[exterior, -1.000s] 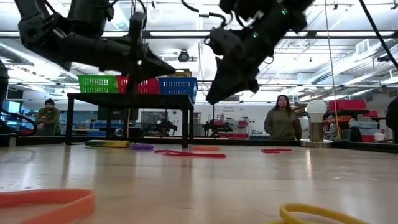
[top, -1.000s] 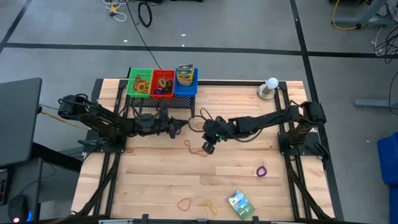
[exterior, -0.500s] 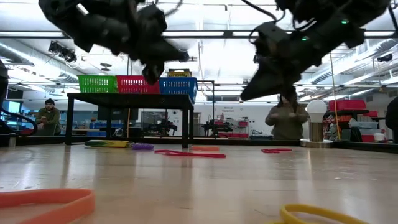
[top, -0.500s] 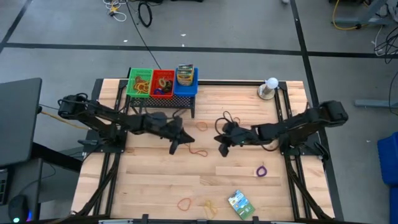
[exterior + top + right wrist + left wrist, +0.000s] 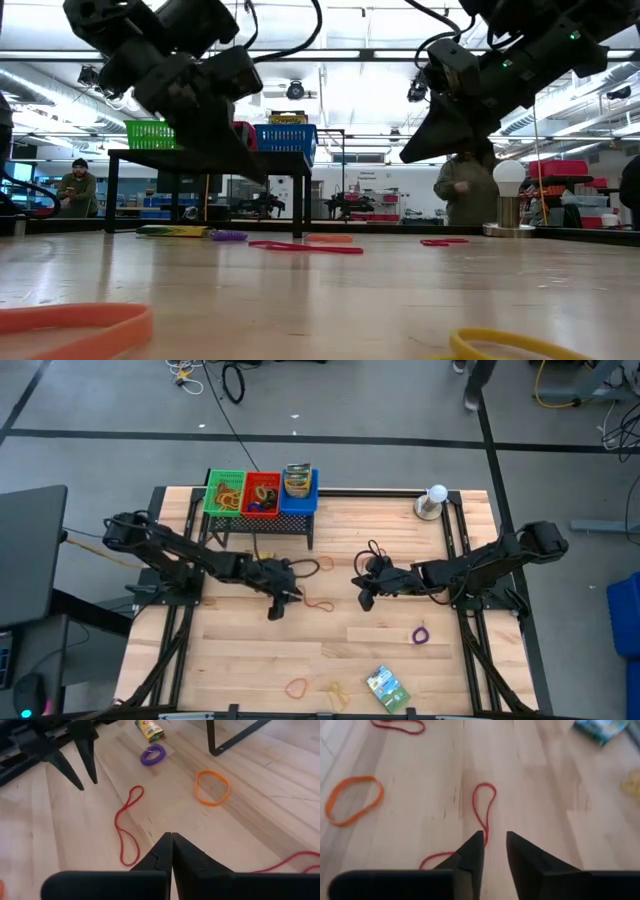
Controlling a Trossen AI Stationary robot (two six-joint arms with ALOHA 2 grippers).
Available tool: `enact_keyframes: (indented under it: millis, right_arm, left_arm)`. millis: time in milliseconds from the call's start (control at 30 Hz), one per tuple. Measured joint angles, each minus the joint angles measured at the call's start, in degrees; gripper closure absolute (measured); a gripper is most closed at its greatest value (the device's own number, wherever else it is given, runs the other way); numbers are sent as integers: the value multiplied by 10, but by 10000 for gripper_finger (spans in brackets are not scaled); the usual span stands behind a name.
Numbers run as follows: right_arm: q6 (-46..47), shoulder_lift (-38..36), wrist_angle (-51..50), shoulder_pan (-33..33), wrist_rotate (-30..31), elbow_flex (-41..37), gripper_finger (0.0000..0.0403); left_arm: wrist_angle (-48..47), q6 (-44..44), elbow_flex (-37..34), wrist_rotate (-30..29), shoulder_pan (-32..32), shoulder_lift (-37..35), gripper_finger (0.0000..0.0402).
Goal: Pick & Place Office Desk Supplies
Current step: Put the red rubber band into the green bin on the shelf
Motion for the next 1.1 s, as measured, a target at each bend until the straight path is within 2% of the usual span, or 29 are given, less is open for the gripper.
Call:
enact_keyframes:
  millis: [300,633,867,1100]
  right_arm:
    - [-13,0,-1,0,0,0,392]
    - [-14,0,-4,0,-4,0,392]
    - [-14,1,-4,0,-5,0,392]
    - [-22,1,-5,0,-5,0,392]
  left_arm:
    - [-15,56,48,-20,-18,63,268]
    - [-70,105,138,-15,-17,167,270]
    - [-87,106,164,-19,-13,210,312]
    - [-121,104,165,-27,-13,205,389]
